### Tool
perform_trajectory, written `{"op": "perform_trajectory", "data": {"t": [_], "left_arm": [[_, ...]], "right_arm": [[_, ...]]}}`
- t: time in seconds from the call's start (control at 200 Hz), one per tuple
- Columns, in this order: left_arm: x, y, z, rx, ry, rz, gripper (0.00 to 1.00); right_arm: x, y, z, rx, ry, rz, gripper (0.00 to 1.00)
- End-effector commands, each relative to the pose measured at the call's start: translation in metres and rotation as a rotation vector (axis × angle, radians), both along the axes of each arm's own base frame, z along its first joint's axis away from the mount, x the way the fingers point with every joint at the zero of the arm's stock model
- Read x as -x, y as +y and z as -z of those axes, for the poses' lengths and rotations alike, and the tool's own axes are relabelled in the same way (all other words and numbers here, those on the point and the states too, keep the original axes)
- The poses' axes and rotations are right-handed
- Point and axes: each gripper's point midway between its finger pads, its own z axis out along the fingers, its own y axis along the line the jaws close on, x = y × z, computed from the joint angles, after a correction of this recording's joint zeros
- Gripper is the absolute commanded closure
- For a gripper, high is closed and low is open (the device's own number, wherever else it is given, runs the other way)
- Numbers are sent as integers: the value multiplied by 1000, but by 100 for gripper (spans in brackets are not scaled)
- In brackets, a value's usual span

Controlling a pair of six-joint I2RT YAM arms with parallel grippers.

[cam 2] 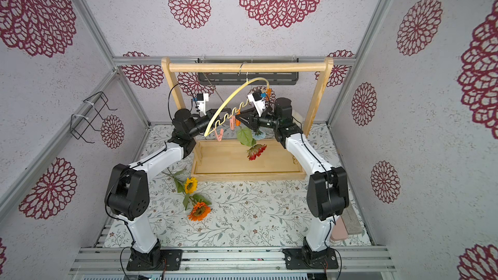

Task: Dry the flowers on a clothes hanger
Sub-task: Clamp the flower onto the hanger.

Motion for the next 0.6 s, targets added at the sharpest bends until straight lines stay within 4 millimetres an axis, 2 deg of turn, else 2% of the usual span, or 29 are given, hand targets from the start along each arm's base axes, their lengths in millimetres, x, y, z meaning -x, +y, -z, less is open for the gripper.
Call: {"op": "perform_trajectory", "data": {"t": [0.0,0.27,0.5,0.555,0.595], "left_arm": [[5,-4,-3,-9,-24,16,100],[5,-4,-5,-1,-26,15,100],[5,-4,-7,2,-24,12,100],[4,-3,-8,3,-27,9,88],[3,-2,-7,3,-23,8,85]], "right_arm": [[17,-6,-35,-34,-77,-2,68],[17,-6,-33,-32,-72,-4,62],[19,-7,-32,-32,-73,-1,47],[20,-8,-33,-31,-75,1,43],[21,-9,-33,-29,-77,5,39]]}}
